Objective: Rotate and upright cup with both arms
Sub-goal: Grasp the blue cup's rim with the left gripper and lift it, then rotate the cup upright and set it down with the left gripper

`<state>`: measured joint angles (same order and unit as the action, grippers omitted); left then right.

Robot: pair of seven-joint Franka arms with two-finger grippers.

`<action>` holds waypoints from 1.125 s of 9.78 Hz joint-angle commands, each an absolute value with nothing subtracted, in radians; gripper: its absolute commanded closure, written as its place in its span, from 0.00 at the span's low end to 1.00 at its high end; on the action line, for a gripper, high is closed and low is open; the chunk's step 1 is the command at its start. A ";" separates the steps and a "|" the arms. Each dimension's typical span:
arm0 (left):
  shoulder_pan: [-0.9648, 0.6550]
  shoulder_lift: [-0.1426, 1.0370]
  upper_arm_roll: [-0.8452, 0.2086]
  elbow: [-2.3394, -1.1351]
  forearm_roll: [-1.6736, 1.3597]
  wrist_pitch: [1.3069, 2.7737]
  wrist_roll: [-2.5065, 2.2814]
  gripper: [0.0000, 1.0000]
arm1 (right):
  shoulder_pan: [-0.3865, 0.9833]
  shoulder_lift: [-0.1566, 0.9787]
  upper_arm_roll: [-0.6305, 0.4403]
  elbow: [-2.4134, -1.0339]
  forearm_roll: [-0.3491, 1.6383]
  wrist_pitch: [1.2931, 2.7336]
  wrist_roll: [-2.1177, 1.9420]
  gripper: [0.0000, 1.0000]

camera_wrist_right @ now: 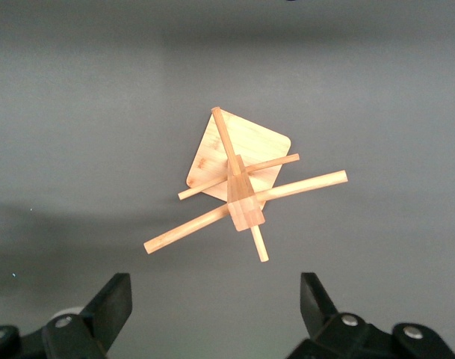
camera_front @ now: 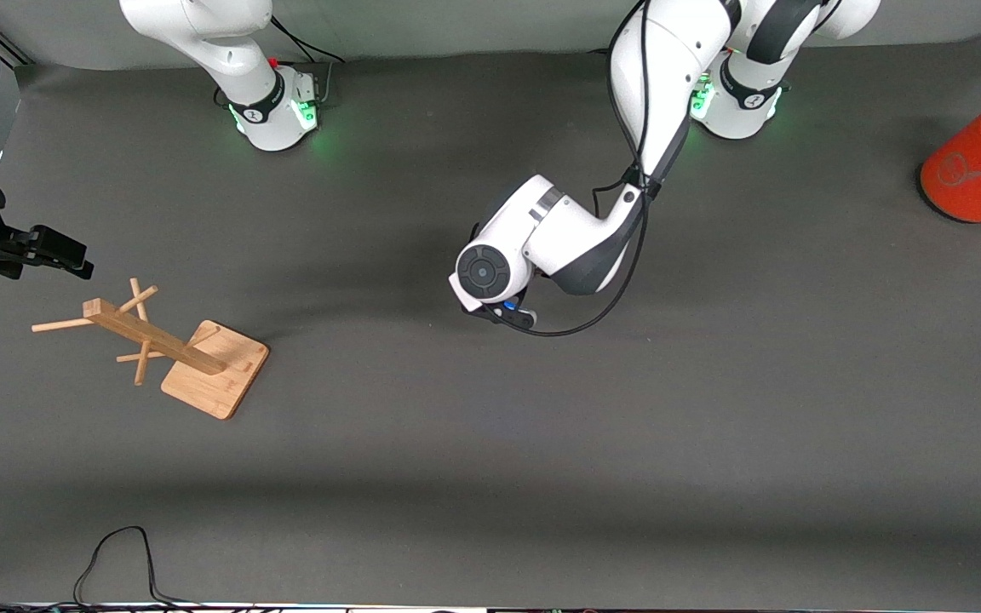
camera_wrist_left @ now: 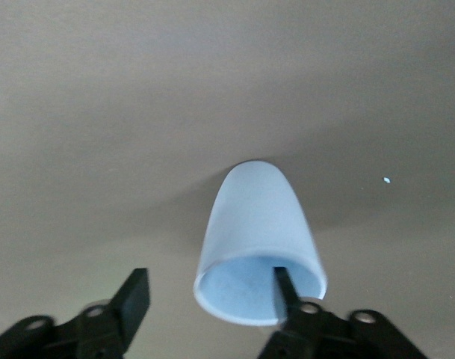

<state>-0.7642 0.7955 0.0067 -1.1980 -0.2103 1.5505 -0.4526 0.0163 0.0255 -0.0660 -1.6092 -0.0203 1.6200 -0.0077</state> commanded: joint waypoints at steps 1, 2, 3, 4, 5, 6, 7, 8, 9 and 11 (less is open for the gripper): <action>-0.752 0.708 0.067 -1.167 -0.204 1.458 -0.468 0.00 | 0.009 0.020 -0.058 -1.606 -0.028 1.617 -0.021 0.00; -0.752 0.663 0.143 -1.173 -0.203 1.456 -0.468 0.00 | 0.009 0.020 -0.058 -1.606 -0.028 1.615 -0.020 0.00; -0.741 0.620 0.208 -1.181 -0.202 1.454 -0.454 0.00 | 0.009 0.020 -0.058 -1.606 -0.028 1.617 -0.020 0.00; -0.697 0.570 0.228 -1.219 -0.201 1.456 -0.443 0.00 | 0.009 0.020 -0.058 -1.606 -0.028 1.617 -0.021 0.00; -0.637 0.508 0.230 -1.270 -0.192 1.453 -0.389 0.00 | 0.011 0.020 -0.057 -1.606 -0.028 1.617 -0.020 0.00; -0.583 0.435 0.230 -1.331 -0.166 1.453 -0.333 0.00 | 0.009 0.020 -0.057 -1.606 -0.028 1.617 -0.020 0.00; -0.539 0.376 0.230 -1.380 -0.117 1.457 -0.292 0.00 | 0.009 0.020 -0.057 -1.606 -0.028 1.617 -0.020 0.00; -0.490 0.335 0.230 -1.405 -0.088 1.451 -0.232 0.00 | 0.011 0.020 -0.057 -1.606 -0.028 1.618 -0.020 0.00; -0.423 0.293 0.230 -1.420 -0.081 1.447 -0.169 0.00 | 0.011 0.020 -0.055 -1.606 -0.028 1.620 -0.020 0.00; -0.358 0.217 0.233 -1.454 -0.039 1.447 -0.126 0.00 | 0.011 0.025 -0.055 -1.606 -0.028 1.621 -0.020 0.00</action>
